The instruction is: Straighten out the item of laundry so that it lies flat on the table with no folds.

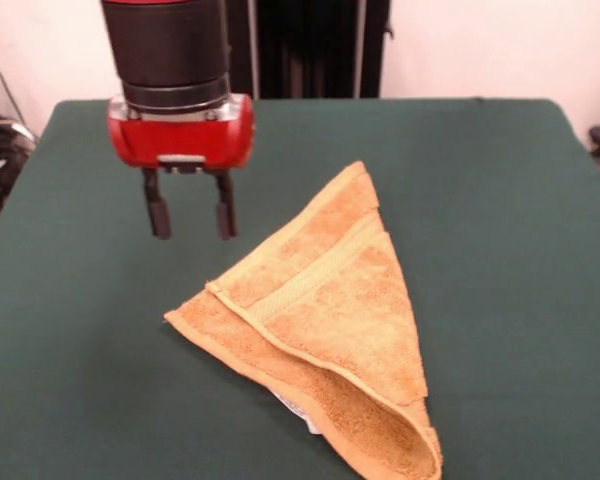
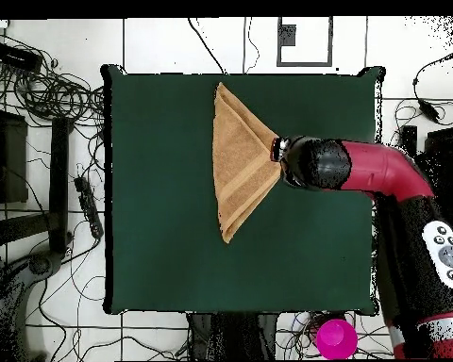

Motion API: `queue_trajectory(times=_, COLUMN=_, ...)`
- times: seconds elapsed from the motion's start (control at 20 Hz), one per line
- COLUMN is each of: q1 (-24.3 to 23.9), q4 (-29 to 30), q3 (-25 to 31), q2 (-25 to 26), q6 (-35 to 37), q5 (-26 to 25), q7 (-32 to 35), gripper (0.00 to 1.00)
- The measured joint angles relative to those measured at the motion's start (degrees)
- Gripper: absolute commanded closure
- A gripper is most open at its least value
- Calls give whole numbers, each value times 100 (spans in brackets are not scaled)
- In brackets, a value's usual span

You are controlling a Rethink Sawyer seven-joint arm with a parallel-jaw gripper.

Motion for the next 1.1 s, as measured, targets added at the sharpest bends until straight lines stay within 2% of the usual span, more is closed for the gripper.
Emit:
queue_trajectory(times=0.55, q1=338, q4=-154, q3=-31, q2=331, q6=75, q5=-344, q7=0, gripper=0)
queue_trajectory(times=1.1, q1=568, q4=-543, q3=-44, q2=671, q6=679, q5=-560, q7=0, gripper=0)
